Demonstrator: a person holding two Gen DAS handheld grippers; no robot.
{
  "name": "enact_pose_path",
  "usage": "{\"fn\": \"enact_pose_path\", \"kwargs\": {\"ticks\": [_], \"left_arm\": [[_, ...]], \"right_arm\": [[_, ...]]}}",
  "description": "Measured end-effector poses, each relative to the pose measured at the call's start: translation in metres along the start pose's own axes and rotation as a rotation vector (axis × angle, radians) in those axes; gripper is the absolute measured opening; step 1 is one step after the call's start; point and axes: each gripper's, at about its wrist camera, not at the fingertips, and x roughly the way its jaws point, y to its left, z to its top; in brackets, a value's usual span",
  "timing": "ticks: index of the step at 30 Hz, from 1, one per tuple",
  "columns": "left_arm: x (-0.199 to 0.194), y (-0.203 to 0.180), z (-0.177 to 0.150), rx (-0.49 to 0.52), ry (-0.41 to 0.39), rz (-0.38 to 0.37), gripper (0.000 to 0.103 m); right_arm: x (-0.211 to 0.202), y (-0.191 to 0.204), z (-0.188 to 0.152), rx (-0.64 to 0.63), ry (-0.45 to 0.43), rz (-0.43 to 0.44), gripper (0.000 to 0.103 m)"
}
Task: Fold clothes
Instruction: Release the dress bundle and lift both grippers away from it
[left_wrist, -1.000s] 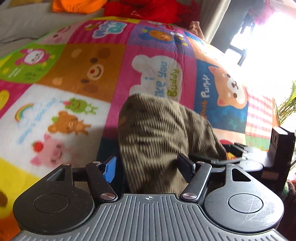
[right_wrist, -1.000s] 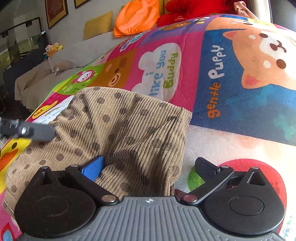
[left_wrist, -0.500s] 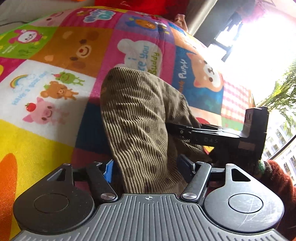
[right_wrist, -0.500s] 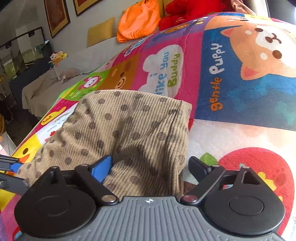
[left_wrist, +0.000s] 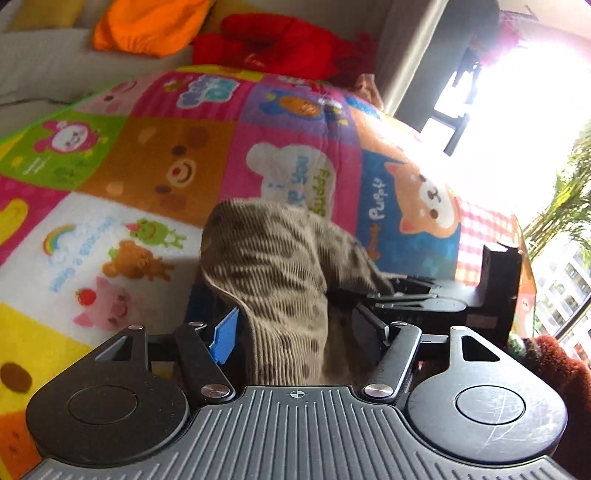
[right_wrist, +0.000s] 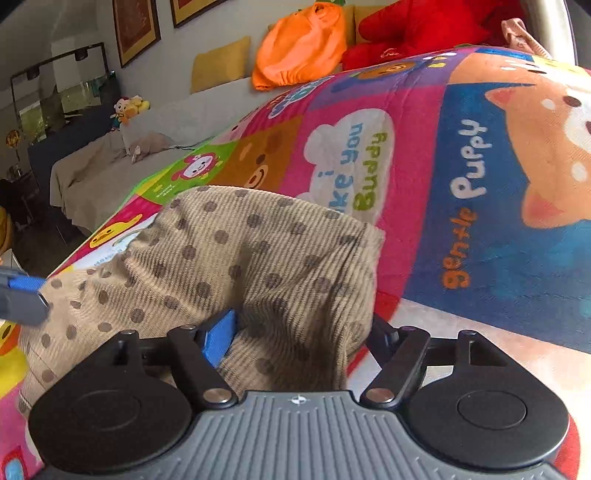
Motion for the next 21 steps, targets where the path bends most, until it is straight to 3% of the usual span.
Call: {"fn": "enact_pose_path", "kwargs": {"ticks": [5, 10, 13, 15, 19, 21], "left_arm": [[0.025, -0.012, 0.031, 0.026, -0.041, -0.099, 0.077], [0.092, -0.009, 0.043, -0.035, 0.069, -0.111, 0.072], [0.122, 0.002, 0.036, -0.121, 0.133, -0.155, 0.072], [0.129, 0.001, 0.034, -0.124, 0.138, -0.149, 0.073], [0.121, -0.008, 0.036, -0.083, 0.14, -0.135, 0.075], [0.106, -0.013, 0.036, -0.066, 0.13, -0.142, 0.077]], "right_arm": [[-0.019, -0.015, -0.008, 0.023, -0.013, -0.053, 0.078], [-0.055, 0.002, -0.009, -0.092, -0.059, -0.149, 0.078], [-0.087, 0.02, -0.01, -0.128, -0.086, -0.037, 0.078], [-0.093, 0.033, -0.014, -0.134, -0.054, 0.051, 0.078], [-0.07, 0.05, -0.034, -0.162, 0.082, 0.098, 0.078], [-0.061, 0.046, -0.047, -0.156, 0.097, 0.086, 0.081]]}}
